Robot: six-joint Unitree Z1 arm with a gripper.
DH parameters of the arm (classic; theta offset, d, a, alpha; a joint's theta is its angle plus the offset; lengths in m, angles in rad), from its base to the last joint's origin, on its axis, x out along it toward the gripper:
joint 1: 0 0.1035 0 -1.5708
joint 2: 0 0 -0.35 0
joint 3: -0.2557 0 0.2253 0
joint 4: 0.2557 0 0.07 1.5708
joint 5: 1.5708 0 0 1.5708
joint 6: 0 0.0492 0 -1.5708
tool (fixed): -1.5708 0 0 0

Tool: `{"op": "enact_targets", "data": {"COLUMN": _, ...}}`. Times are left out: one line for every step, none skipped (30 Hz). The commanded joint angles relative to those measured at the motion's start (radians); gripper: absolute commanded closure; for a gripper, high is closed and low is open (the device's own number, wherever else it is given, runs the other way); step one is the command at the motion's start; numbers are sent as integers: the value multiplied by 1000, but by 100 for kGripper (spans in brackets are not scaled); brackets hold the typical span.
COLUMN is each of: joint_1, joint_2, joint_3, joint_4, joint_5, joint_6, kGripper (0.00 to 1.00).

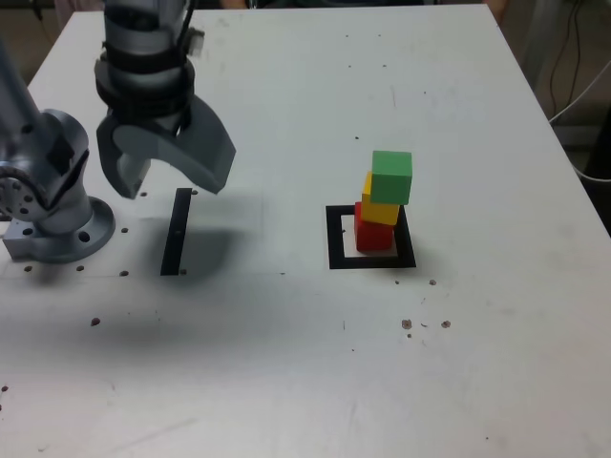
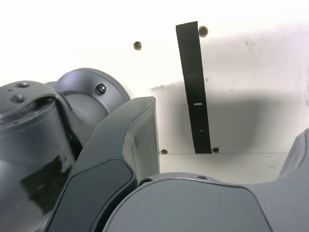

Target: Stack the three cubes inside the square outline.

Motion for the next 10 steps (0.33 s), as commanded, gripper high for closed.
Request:
{"op": "enact_targets", "data": {"joint_1": 14, "joint_2": -16, "joint_3": 14, "joint_4": 2, "joint_5": -4, "joint_6": -3, "kGripper": 1}}
{"op": "enact_targets", "data": {"joint_1": 19, "joint_2": -20, "joint_3": 18, "joint_4": 2, "joint_5": -5, "joint_6": -3, "kGripper": 1}}
{"op": "enact_targets", "data": {"joint_1": 24, "joint_2": -23, "joint_3": 20, "joint_4": 2, "joint_5": -5, "joint_6": -3, "kGripper": 1}}
{"op": "enact_targets", "data": {"joint_1": 29, "joint_2": -26, "joint_3": 20, "joint_4": 3, "joint_5": -7, "joint_6": -3, "kGripper": 1}}
{"op": "enact_targets", "data": {"joint_1": 30, "joint_2": -28, "joint_3": 20, "joint_4": 4, "joint_5": -7, "joint_6": -3, "kGripper": 1}}
{"op": "enact_targets", "data": {"joint_1": 32, "joint_2": -29, "joint_3": 20, "joint_4": 5, "joint_5": -8, "joint_6": -3, "kGripper": 1}}
{"op": "enact_targets", "data": {"joint_1": 33, "joint_2": -30, "joint_3": 21, "joint_4": 6, "joint_5": -9, "joint_6": -4, "kGripper": 1}}
{"op": "enact_targets", "data": {"joint_1": 35, "joint_2": -30, "joint_3": 23, "joint_4": 7, "joint_5": -10, "joint_6": -4, "kGripper": 1}}
{"op": "enact_targets", "data": {"joint_1": 37, "joint_2": -31, "joint_3": 26, "joint_4": 8, "joint_5": -12, "joint_6": -4, "kGripper": 1}}
{"op": "enact_targets", "data": {"joint_1": 38, "joint_2": -32, "joint_3": 30, "joint_4": 9, "joint_5": -13, "joint_6": -6, "kGripper": 1}}
